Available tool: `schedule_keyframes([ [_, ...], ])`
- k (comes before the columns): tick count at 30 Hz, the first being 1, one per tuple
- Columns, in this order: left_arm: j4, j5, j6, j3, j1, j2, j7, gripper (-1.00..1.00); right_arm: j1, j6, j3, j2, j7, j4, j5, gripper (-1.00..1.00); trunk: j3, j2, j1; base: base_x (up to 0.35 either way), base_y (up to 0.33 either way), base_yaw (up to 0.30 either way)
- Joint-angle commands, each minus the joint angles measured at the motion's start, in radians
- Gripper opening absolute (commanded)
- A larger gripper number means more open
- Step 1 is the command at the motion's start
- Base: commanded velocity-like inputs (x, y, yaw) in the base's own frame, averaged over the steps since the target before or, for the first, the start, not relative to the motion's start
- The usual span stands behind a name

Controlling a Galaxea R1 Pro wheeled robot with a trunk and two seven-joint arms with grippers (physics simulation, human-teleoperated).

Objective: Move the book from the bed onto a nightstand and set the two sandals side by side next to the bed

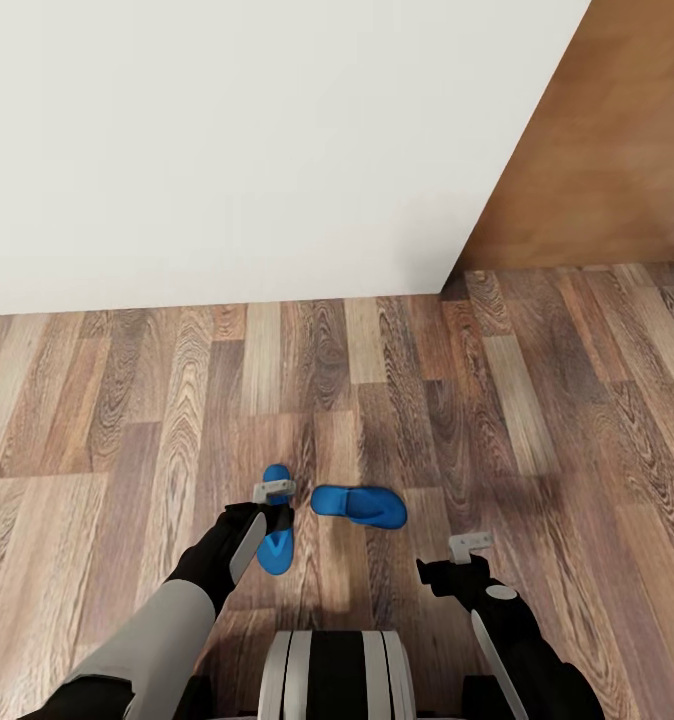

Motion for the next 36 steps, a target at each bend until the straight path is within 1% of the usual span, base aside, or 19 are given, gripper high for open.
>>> schedule_keyframes([
  [1,-0.002,0.009,0.004,-0.004,0.000,0.000,0.008,-1.00,0.000,0.005,0.002,-0.001,0.000,-0.001,0.000,1.00,-0.001,0.000,0.000,0.000,0.000,0.000],
  [3,-0.002,0.009,0.004,-0.004,0.000,0.000,0.008,-1.00,0.000,0.005,0.002,-0.001,-0.001,-0.002,0.000,1.00,-0.001,0.000,0.000,0.000,0.000,0.000],
  [31,-0.004,0.009,0.004,-0.002,0.000,0.003,0.008,-1.00,0.000,0.004,-0.001,-0.002,-0.001,-0.019,0.001,1.00,0.108,0.006,-0.013,0.000,0.000,0.000],
  [33,0.007,0.013,-0.007,0.010,0.011,0.015,0.014,-1.00,0.011,0.007,-0.012,-0.010,0.003,-0.031,-0.010,1.00,0.108,0.006,-0.013,0.000,0.000,0.000],
  [36,0.025,0.015,-0.023,0.025,0.024,0.033,0.011,-1.00,0.013,0.009,-0.029,-0.012,0.002,-0.048,-0.026,1.00,0.119,0.007,-0.014,0.000,0.000,0.000],
])
